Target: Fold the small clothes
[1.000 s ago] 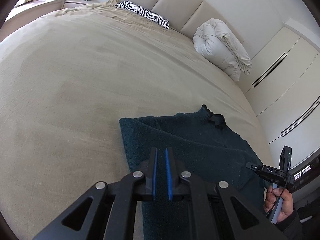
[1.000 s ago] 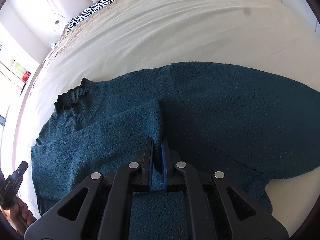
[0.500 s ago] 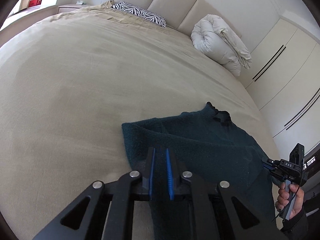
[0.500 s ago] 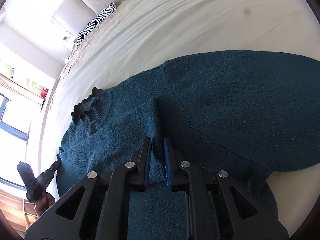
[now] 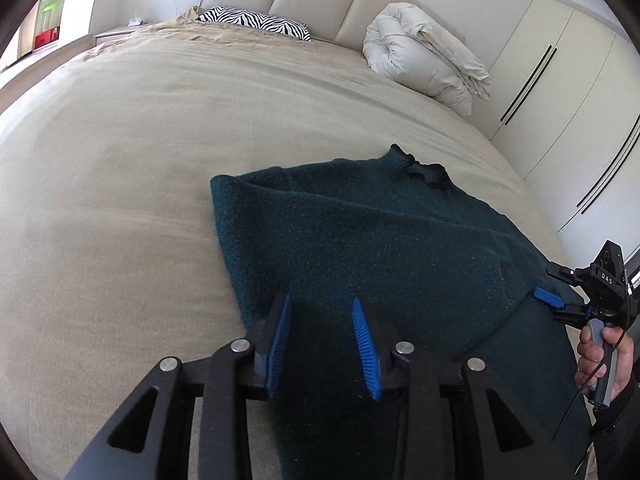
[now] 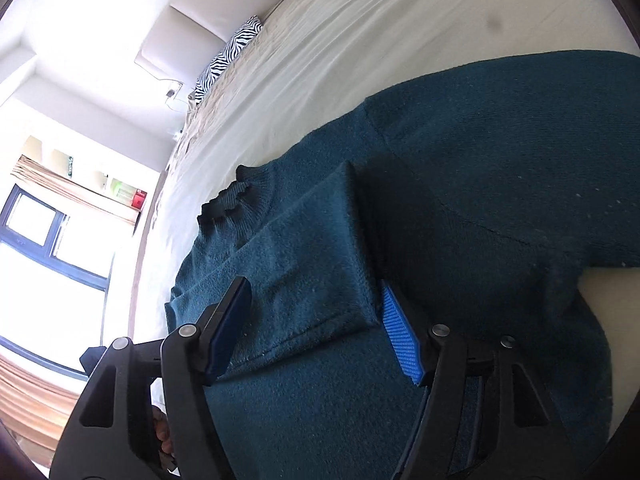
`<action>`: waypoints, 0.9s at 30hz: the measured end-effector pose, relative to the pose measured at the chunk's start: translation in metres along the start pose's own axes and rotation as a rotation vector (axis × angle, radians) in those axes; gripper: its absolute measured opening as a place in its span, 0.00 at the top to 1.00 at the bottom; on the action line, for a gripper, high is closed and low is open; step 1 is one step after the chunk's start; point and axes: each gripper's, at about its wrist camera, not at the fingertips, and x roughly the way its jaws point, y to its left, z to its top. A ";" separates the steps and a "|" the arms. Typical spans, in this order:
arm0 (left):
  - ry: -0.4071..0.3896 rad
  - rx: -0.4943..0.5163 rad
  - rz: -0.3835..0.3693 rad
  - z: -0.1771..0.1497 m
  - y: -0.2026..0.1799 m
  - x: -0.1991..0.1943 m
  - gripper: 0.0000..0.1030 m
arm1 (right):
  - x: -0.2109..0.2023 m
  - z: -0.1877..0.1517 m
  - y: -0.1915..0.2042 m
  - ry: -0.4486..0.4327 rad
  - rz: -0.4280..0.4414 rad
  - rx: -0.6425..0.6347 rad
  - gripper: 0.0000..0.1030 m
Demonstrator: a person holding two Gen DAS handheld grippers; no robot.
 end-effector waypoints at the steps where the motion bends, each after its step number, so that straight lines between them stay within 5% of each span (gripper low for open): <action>1: -0.002 0.001 0.013 -0.001 -0.003 -0.003 0.62 | -0.013 -0.002 -0.013 -0.014 -0.007 0.016 0.38; 4: -0.005 0.021 0.034 -0.002 -0.018 -0.011 0.45 | -0.050 -0.011 -0.036 -0.069 -0.054 0.025 0.38; 11: 0.021 0.065 -0.040 -0.016 -0.079 -0.013 0.41 | -0.136 -0.033 -0.081 -0.190 -0.091 0.037 0.38; 18: 0.036 0.032 -0.153 -0.038 -0.127 -0.007 0.34 | -0.232 -0.030 -0.216 -0.387 -0.149 0.399 0.37; 27: 0.082 -0.020 -0.196 -0.036 -0.150 0.013 0.34 | -0.274 0.002 -0.321 -0.544 -0.021 0.661 0.44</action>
